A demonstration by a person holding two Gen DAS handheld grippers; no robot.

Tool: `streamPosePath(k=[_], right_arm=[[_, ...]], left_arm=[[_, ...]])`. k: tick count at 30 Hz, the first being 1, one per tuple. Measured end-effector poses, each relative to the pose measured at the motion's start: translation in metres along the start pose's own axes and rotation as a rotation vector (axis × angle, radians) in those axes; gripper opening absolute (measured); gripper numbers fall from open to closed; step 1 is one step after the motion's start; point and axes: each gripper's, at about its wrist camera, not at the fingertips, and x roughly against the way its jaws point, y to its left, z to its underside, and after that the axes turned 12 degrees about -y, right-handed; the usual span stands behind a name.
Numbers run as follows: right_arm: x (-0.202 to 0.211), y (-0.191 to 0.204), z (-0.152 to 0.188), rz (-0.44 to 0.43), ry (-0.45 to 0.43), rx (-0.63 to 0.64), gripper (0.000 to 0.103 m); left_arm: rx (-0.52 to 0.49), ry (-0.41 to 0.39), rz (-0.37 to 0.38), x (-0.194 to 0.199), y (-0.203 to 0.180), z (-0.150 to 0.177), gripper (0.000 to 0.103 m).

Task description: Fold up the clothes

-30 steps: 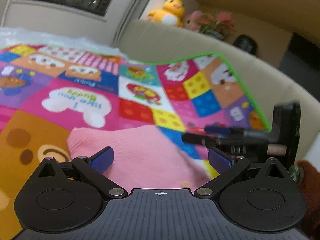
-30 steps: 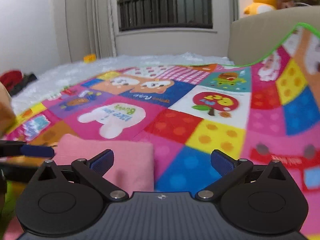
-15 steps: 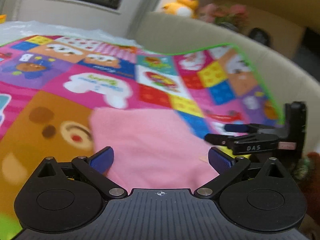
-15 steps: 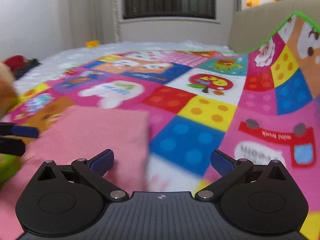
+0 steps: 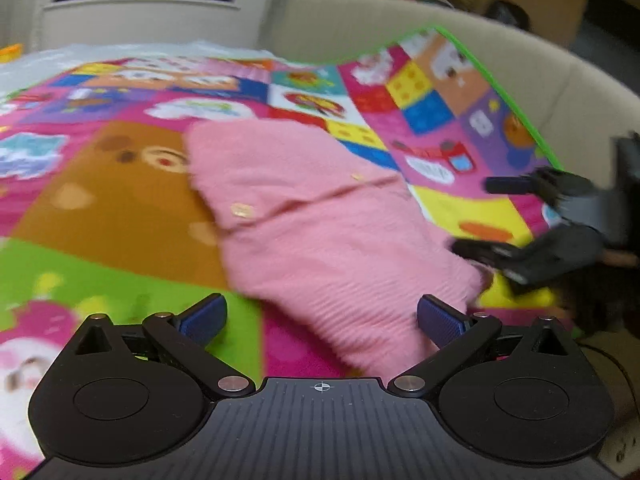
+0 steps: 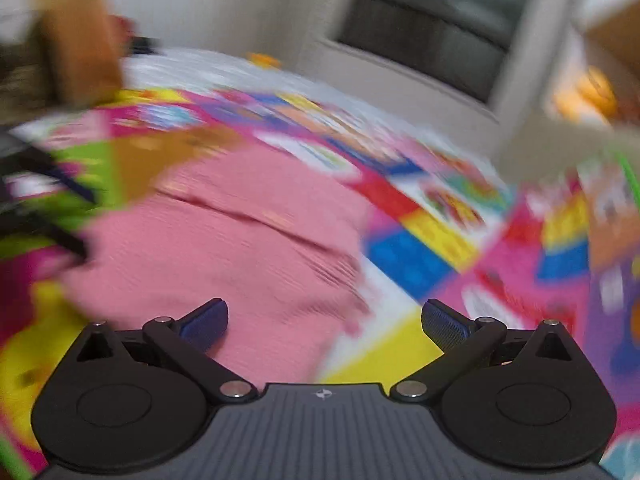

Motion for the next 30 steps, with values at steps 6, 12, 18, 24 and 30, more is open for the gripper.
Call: streamPosePath(k=[6,12,18,24,30], right_arm=[[0.019,0.071,0.005,-0.196,-0.015,0.328,0.103],[-0.017,0.054,-0.014,-0.171,0.031,0.158,0.072],[-0.042,-0.026,-0.041,-0.176,0.063,-0.326,0.072],[-0.038,-0.016,-0.036,-0.180,0.065,-0.277,0.074],[-0.003,0.036,-0.022,-0.138,-0.007,0.147,0.084]], left_arm=[[0.013,-0.039,-0.071,0.027,0.015,0.004,0.103],[-0.134,-0.052,-0.092,0.041,-0.014,0.008,0.103],[-0.216,-0.051,-0.029,0.029,-0.040,0.016,0.103],[-0.284,-0.013,-0.029,-0.011,-0.053,0.019,0.103],[-0.131,-0.055,-0.091,-0.014,-0.020,-0.003,0.103]])
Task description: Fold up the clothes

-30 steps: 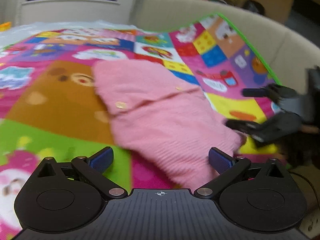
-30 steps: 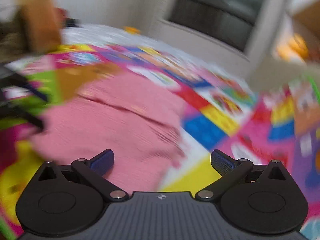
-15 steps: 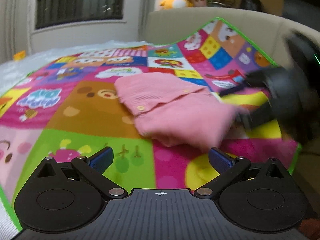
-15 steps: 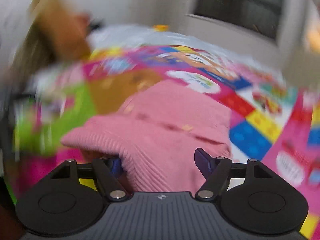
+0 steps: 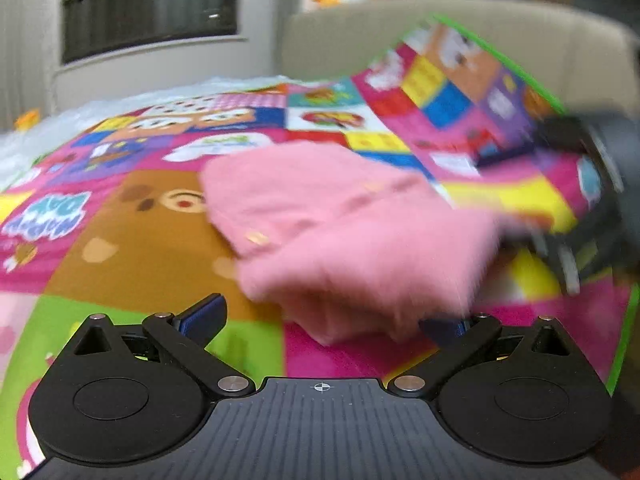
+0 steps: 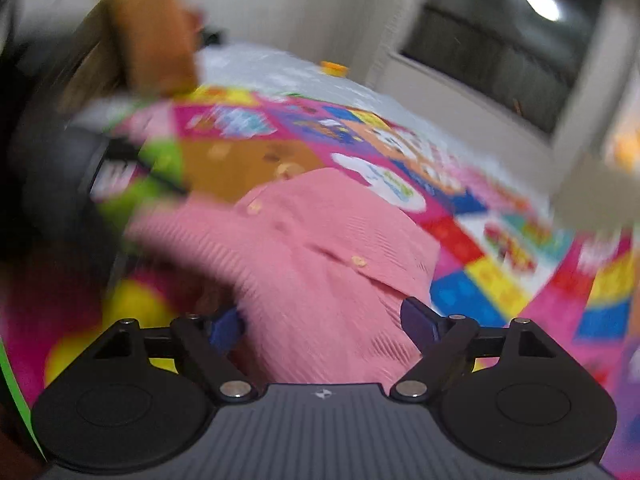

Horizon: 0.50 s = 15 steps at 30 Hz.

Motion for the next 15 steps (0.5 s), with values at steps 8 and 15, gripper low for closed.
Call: streamPosePath(k=[8,15], right_arm=[[-0.025,0.068,0.030,0.077,-0.017,0.487,0.084],[-0.038,0.076,0.021,0.051,-0.022,0.516,0.064]], left_arm=[[0.066,-0.008,0.006,0.021,0.027,-0.003,0.103],[0.080,0.005,0.045,0.033,0.034,0.006,0.103]])
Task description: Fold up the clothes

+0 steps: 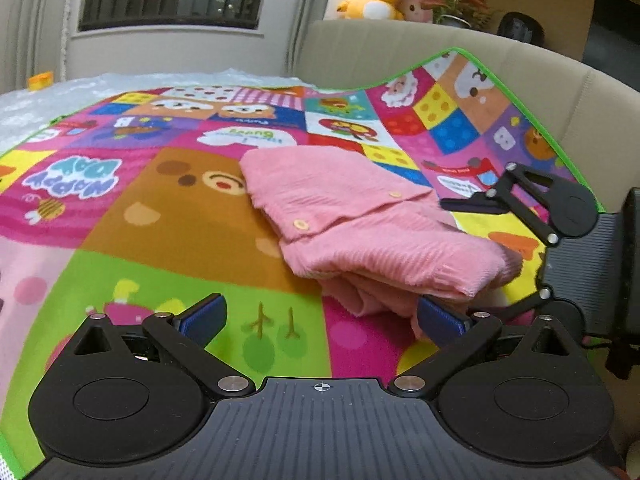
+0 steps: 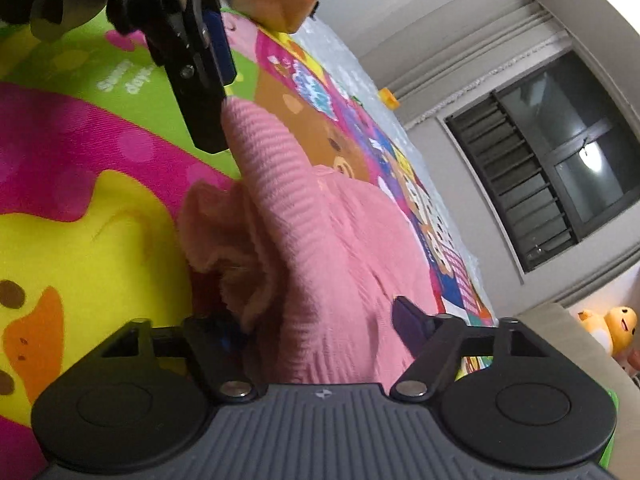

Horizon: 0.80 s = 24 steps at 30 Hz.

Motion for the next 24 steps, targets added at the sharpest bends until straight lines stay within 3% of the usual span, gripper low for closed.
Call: streamPosePath(k=[5,8,16,20,22,24], right_arm=[[0.002,0.004,-0.004,-0.039,0.025,-0.012,0.025],[0.002,-0.007,-0.006,-0.059,0.040,-0.043,0.019],[-0.002,-0.090,-0.028,-0.150,0.054,-0.163,0.017],[-0.035,-0.136,-0.031,-0.214,0.059,-0.213,0.018],[-0.062,-0.155,-0.028,-0.247,0.062,-0.235,0.021],[-0.089,-0.167,-0.023,-0.262,0.060,-0.252,0.036]], left_arm=[[-0.014,0.004,0.017,0.004,-0.004,0.004,0.103],[-0.032,-0.004,0.028,0.007,-0.008,0.003,0.103],[-0.013,-0.043,0.077,0.004,0.003,-0.010,0.103],[0.021,-0.064,0.128,-0.017,0.012,-0.026,0.103],[0.011,-0.077,0.149,-0.032,0.013,-0.037,0.103],[-0.026,-0.094,0.149,-0.048,0.014,-0.047,0.103]])
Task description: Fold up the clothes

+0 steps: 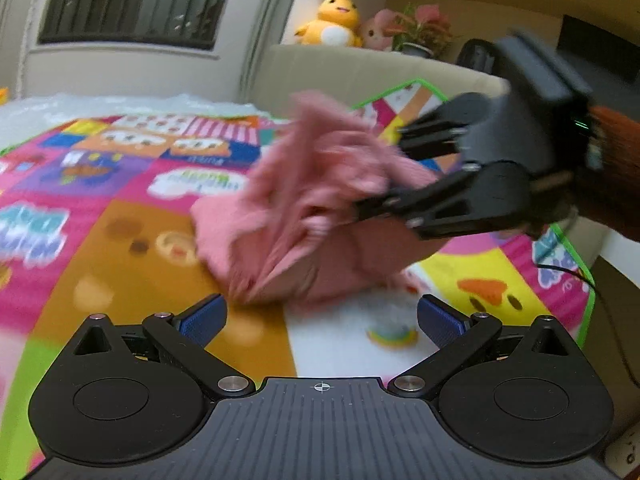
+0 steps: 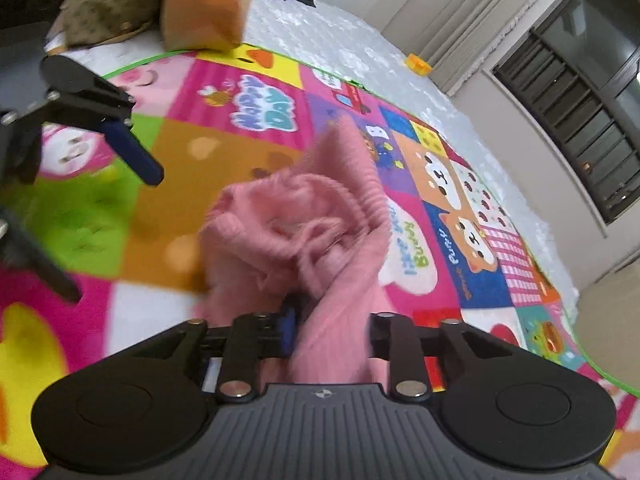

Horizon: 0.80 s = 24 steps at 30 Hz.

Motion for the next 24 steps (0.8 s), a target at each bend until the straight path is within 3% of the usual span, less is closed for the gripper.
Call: streamPosePath(k=[4,8,10,14,16,20,22,24], right_arm=[[-0.044,-0.029,0.005,0.011,-0.010,-0.021,0.058],[-0.070,-0.052,0.012,0.037,-0.034,-0.078,0.077],[-0.061,-0.065,0.009,0.082,-0.087,-0.128,0.080],[-0.008,-0.096,0.018,0.233,-0.229,-0.334,0.103],[0.013,-0.100,0.031,0.278,-0.258,-0.393,0.103],[0.012,-0.092,0.063,0.293,-0.204,-0.434,0.103],[-0.013,-0.089,0.080,0.367,-0.104,-0.453,0.103],[-0.049,-0.092,0.099,0.383,-0.017,-0.532,0.103]], left_arm=[[-0.081,-0.008,-0.051,-0.040,0.014,-0.011,0.103],[-0.054,0.024,-0.123,-0.082,0.040,-0.015,0.103],[-0.036,0.030,-0.145,-0.097,0.052,-0.017,0.103],[-0.003,0.025,-0.154,-0.113,0.072,-0.022,0.103],[0.001,0.018,-0.162,-0.117,0.078,-0.023,0.103],[0.038,0.018,-0.169,-0.122,0.086,-0.021,0.103],[0.055,0.029,-0.171,-0.126,0.089,-0.017,0.103],[0.072,0.047,-0.184,-0.130,0.094,-0.016,0.103]])
